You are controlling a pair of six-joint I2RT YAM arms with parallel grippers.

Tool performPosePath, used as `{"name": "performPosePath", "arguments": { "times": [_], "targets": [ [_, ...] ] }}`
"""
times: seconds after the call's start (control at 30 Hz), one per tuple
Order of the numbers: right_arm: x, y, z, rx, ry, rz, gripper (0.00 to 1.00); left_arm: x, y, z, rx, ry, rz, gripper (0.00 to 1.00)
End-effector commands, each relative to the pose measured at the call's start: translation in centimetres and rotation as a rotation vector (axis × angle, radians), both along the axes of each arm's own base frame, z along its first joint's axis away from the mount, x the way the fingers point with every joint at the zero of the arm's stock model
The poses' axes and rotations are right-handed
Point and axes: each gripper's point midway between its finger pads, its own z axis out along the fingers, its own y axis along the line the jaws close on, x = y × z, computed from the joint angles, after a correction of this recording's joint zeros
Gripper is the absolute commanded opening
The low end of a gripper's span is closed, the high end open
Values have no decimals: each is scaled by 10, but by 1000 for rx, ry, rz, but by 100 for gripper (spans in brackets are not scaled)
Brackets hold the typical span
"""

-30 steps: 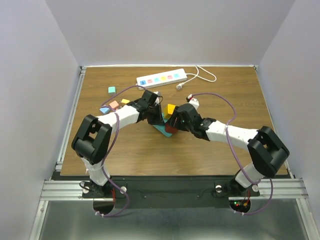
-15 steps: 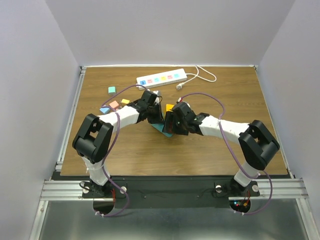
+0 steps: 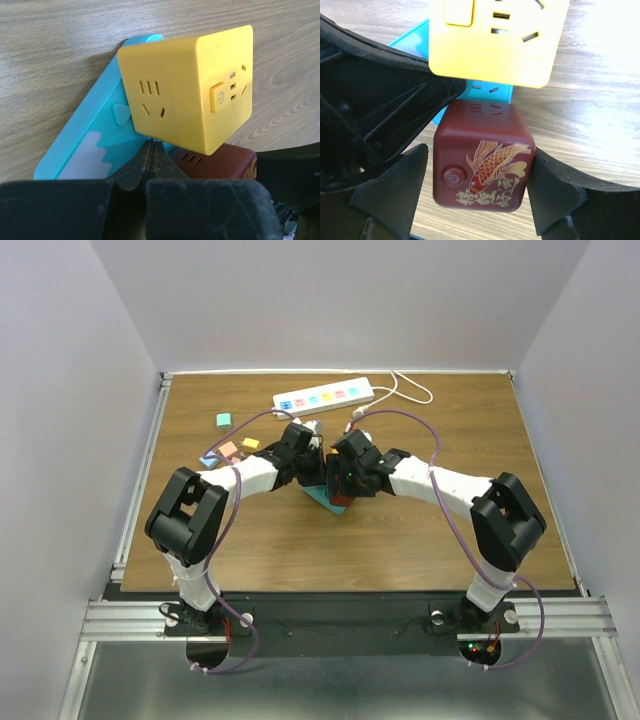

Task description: Pull the plug off the socket

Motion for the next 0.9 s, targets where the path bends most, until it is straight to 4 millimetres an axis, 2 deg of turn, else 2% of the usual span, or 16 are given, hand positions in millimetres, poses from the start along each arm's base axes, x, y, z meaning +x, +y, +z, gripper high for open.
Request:
{"name": "performPosePath", "arguments": {
  "times": [0.0, 0.13, 0.17, 0.23, 0.3, 0.47, 0.57, 0.7, 0.8, 0.83, 0.87],
  "targets": [
    [6, 5, 0, -40, -5, 45, 75, -47, 38, -60, 195, 183, -7, 0],
    [3, 6, -4, -37, 15, 47, 35, -50, 42, -65, 214, 191, -11, 0],
    [3, 5, -4, -41, 12, 45, 15, -53, 44, -68, 221, 199, -11, 0],
    [7, 6, 6, -40, -8, 41, 0, -56, 44, -72, 223, 205, -16, 0],
    [13, 9, 27, -24, -47, 41, 0, -64, 47, -79, 232, 219, -21, 0],
    [39, 13, 106, 38, -209, -7, 0, -92, 55, -107, 282, 264, -50, 0],
    [49, 8, 135, 54, -265, -50, 0, -109, 64, -128, 321, 305, -54, 0],
    [52, -2, 142, 47, -280, -82, 0, -128, 69, -145, 331, 354, -59, 0],
    [49, -12, 139, 22, -269, -97, 1, -124, 68, -144, 323, 334, -52, 0],
    [46, -21, 134, -10, -258, -116, 1, -123, 67, -143, 323, 329, -50, 0],
    [45, -29, 142, -1, -264, -144, 1, -119, 66, -138, 321, 317, -47, 0]
  ]
}}
